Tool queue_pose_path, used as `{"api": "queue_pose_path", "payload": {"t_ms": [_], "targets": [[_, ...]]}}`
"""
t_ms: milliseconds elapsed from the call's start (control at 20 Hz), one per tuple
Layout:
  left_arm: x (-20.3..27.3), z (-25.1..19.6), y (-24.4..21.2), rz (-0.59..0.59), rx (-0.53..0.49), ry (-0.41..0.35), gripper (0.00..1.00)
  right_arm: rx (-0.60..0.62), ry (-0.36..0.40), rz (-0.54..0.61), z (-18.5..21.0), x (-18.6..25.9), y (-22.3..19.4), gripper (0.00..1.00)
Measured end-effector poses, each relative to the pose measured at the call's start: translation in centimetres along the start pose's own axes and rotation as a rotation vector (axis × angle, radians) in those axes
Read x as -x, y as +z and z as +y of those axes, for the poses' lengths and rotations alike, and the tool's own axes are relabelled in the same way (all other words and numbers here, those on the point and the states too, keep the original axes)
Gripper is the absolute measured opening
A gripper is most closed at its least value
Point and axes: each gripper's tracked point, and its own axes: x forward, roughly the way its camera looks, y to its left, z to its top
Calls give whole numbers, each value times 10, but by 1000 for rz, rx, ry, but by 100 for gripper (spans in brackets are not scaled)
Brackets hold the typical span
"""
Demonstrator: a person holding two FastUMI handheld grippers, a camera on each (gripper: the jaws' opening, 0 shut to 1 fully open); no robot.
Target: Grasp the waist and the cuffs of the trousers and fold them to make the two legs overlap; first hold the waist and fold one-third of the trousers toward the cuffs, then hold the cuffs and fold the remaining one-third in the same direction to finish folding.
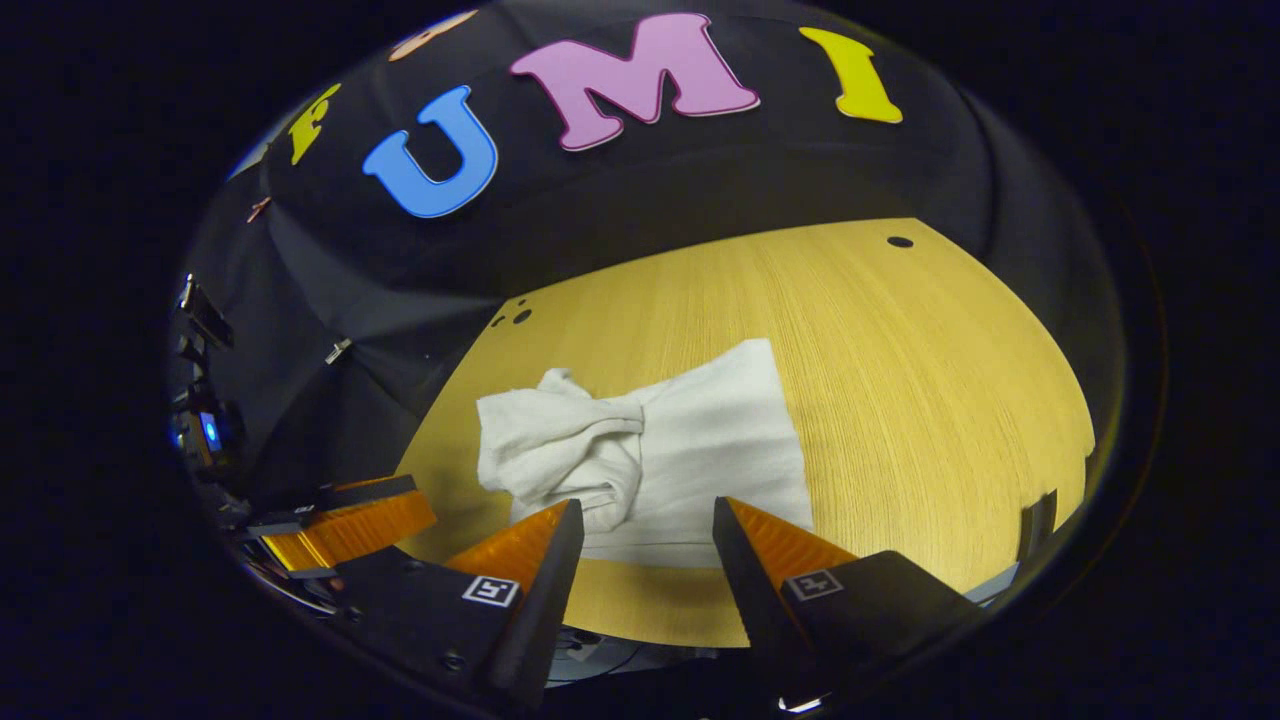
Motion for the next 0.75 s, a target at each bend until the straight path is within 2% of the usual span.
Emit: {"api": "queue_pose_path", "payload": {"t_ms": [50,250,400,600,750], "targets": [[2,2,3,-12,3,-1,90,12,0,-14,7,4,5,89],[11,6,4,-28,17,-1,90,76,-3,-51,22,14,14,97],[18,11,4,-30,33,58,90,80,32,-31,38,14,6,97],[31,12,5,-52,93,109,90,74,92,55,57,10,-5,99],[36,13,2,-64,100,129,90,67,79,55,57,4,4,99]]}}
